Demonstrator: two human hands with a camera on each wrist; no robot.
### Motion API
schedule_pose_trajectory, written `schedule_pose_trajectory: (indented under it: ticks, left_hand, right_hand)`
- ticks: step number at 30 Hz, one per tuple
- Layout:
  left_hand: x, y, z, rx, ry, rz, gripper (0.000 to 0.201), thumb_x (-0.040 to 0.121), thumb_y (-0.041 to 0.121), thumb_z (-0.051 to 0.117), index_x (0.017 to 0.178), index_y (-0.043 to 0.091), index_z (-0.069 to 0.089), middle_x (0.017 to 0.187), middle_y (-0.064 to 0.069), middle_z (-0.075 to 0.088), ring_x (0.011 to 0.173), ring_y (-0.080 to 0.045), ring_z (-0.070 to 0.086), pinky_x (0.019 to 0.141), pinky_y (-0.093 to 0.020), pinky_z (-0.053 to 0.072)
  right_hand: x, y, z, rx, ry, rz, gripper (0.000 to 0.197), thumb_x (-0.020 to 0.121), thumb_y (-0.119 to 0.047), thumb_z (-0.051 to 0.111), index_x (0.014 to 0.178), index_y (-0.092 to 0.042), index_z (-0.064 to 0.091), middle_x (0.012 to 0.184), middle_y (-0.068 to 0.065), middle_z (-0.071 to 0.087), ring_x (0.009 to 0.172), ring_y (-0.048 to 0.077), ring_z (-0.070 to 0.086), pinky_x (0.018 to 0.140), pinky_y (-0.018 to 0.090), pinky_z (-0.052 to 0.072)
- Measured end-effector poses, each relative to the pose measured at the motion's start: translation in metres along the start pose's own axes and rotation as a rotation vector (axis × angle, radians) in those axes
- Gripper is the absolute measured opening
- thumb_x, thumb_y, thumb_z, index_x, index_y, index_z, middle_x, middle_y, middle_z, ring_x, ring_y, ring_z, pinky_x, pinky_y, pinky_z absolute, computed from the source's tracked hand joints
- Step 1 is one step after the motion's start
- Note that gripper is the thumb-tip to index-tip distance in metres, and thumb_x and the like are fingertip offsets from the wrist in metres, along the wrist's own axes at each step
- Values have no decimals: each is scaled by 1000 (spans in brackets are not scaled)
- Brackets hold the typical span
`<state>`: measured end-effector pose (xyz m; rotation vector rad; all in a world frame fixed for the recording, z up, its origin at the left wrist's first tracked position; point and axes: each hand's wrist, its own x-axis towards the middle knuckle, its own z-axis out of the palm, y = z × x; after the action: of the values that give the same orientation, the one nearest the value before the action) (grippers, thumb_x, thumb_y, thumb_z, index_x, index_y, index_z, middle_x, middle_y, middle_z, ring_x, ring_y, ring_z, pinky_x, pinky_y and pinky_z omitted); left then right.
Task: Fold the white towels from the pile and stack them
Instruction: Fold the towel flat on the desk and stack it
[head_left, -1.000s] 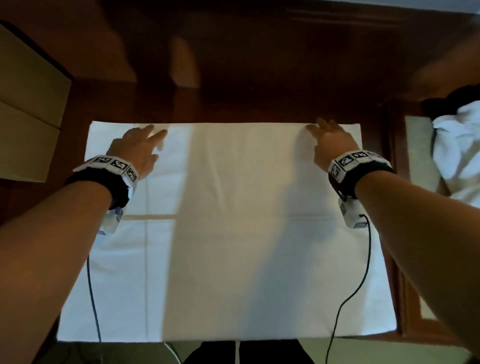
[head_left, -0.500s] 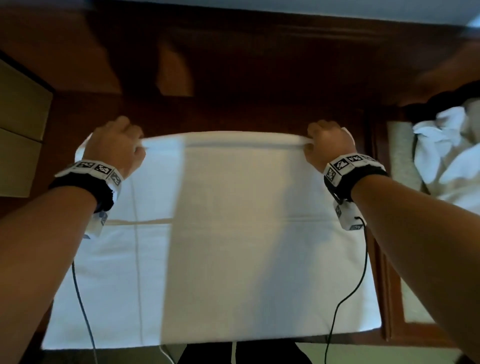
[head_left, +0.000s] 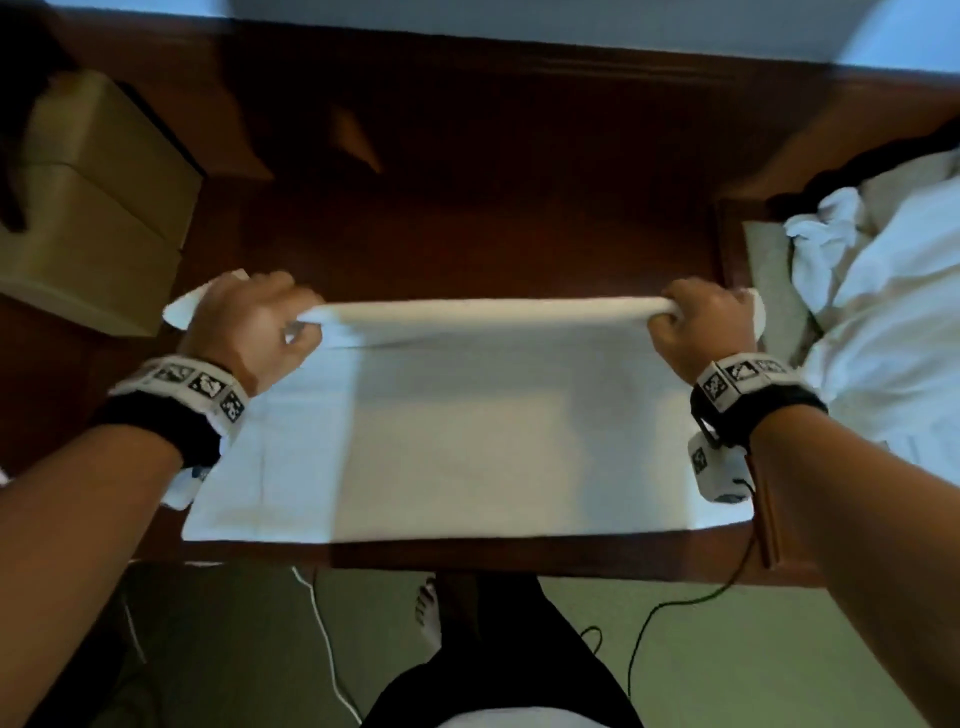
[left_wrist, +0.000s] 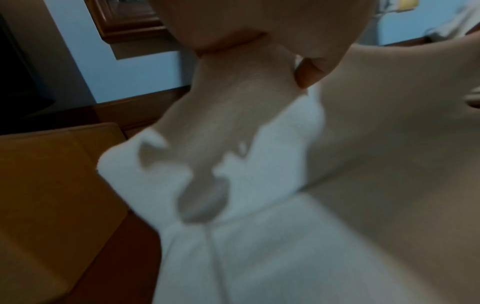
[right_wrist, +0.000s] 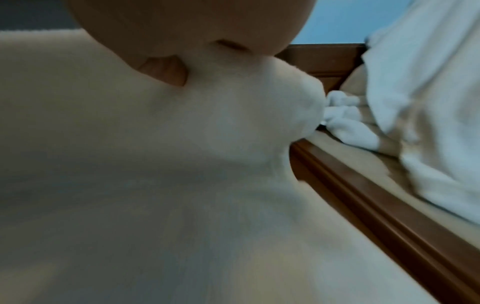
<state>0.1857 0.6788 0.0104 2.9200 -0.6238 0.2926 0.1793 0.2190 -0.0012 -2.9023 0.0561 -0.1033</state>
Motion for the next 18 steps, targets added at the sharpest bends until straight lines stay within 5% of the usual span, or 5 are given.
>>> schedule_pose_trajectory:
  ticks: [5,10,13,16,18]
  left_hand:
    - [-108,32,21,60,-41,23,33,84,28,50,99,11,74,79,-11,56,69,-34,57,66,-43,36]
    - [-183,70,56,110,-361,-47,50,78,38,42,109,11,72,86,-13,60,74,-34,60,69,-44,37]
    - [-192,80,68,116,-451,-141,58,79,39,40,122,11,66,96,-18,62,79,-38,59,68,-46,41]
    - [-186,84,75,138,-473,-177,59,79,29,59,135,12,59,121,-25,57,93,-47,57,71,-54,49]
    - [-175,80,79,117,-500,-227,61,79,16,70,138,11,56,132,-28,52,101,-52,56,72,-60,52]
  right_hand:
    - [-120,15,30,-66,73,9,17,68,-25,56,78,-13,65,76,6,57,76,33,58,81,42,30]
    - [-196,32,63,-268,-242,94,29,68,-20,78,95,-19,68,91,7,59,91,34,56,83,46,30]
    - [-206,36,69,-309,-272,110,43,69,-19,75,110,-21,63,112,9,58,102,35,53,87,50,34]
    - [-199,40,71,-328,-377,71,65,79,-13,62,140,-25,42,150,13,35,134,39,36,100,56,34]
    - [-185,47,74,-258,-475,77,70,85,-8,51,150,-25,28,160,13,18,146,39,20,107,57,31]
